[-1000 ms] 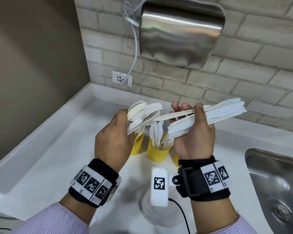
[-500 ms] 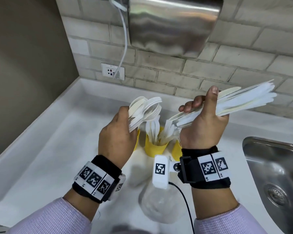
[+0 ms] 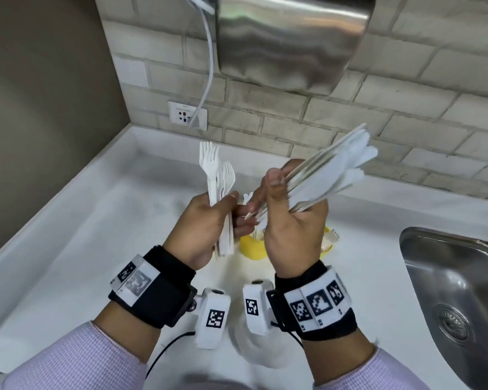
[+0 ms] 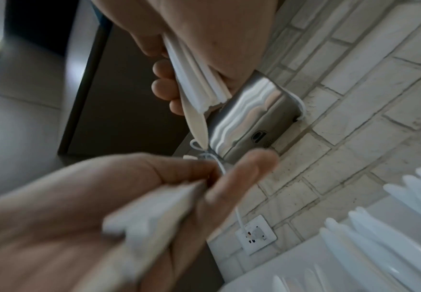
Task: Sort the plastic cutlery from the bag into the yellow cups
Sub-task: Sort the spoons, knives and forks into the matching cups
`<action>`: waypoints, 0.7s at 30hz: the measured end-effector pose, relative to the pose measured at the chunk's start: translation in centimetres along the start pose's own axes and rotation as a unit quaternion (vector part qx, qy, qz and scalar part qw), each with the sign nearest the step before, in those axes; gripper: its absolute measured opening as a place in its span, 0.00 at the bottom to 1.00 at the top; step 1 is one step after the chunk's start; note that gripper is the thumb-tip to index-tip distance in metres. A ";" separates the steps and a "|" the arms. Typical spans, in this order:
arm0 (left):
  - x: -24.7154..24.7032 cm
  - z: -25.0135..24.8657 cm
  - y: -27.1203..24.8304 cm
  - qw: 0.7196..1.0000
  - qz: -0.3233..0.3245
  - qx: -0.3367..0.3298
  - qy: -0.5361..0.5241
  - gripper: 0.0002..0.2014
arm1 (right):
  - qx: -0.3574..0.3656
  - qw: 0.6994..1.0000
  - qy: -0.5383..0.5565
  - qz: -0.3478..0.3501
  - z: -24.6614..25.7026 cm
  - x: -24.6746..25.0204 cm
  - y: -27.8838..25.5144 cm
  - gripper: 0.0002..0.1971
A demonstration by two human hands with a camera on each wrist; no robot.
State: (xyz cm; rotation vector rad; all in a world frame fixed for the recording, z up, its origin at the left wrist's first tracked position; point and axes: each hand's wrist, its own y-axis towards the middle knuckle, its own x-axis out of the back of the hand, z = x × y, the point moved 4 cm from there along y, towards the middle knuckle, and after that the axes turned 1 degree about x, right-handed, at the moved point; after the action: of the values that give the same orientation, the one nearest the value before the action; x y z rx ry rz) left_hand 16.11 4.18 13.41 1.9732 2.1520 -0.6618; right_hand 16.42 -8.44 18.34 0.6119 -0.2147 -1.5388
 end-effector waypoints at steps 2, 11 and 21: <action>-0.4 -0.2 -0.2 1.000 0.018 0.009 -0.002 0.19 | -0.007 0.999 -0.034 0.025 -1.1 -0.5 -0.6 0.09; 0.3 -1.4 -1.4 0.814 -0.112 -0.246 0.514 0.12 | -0.089 0.990 0.075 -0.076 -0.4 1.5 1.0 0.15; 0.5 -2.3 -1.8 0.637 -0.052 -0.425 0.641 0.24 | -0.063 0.964 -0.197 0.166 4.4 5.2 3.7 0.06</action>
State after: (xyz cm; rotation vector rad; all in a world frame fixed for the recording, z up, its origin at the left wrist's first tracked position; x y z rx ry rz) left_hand 14.75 5.52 15.69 1.7046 2.1919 2.0179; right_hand 17.75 -14.77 22.56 0.1523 -0.4925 -1.3222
